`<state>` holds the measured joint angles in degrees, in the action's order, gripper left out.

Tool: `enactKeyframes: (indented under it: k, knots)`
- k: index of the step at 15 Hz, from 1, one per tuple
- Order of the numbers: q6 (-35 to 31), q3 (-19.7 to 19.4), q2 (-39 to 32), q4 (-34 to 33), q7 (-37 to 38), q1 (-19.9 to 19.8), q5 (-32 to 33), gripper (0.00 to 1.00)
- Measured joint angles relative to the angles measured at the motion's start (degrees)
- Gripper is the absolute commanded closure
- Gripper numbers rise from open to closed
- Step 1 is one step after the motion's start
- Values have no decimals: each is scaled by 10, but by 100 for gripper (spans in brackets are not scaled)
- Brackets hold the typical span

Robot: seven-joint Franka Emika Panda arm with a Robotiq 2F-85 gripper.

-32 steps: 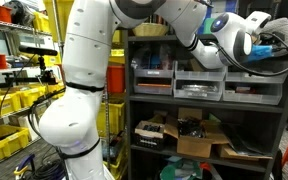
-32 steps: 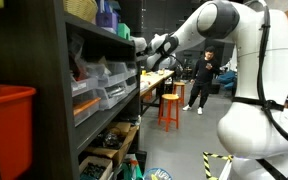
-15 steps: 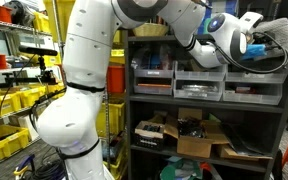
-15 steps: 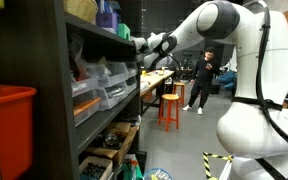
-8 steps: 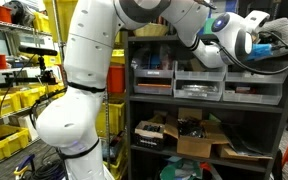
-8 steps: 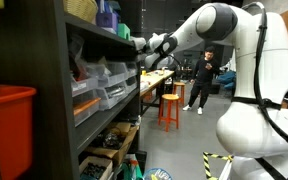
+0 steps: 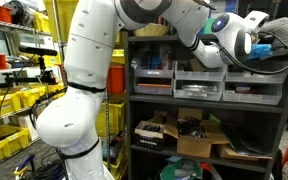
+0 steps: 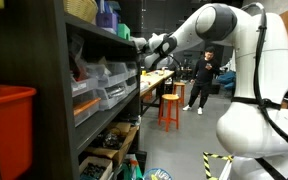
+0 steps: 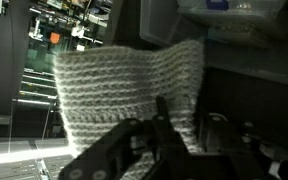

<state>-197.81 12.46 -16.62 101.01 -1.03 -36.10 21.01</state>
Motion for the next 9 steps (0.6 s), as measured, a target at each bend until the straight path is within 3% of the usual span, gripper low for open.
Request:
enactKeyframes:
  k: [5,9]
  knots:
    - [0,8,-3,-34,30,-10,-42,99]
    - [0,49,-3,-79,100,-70,-69,99]
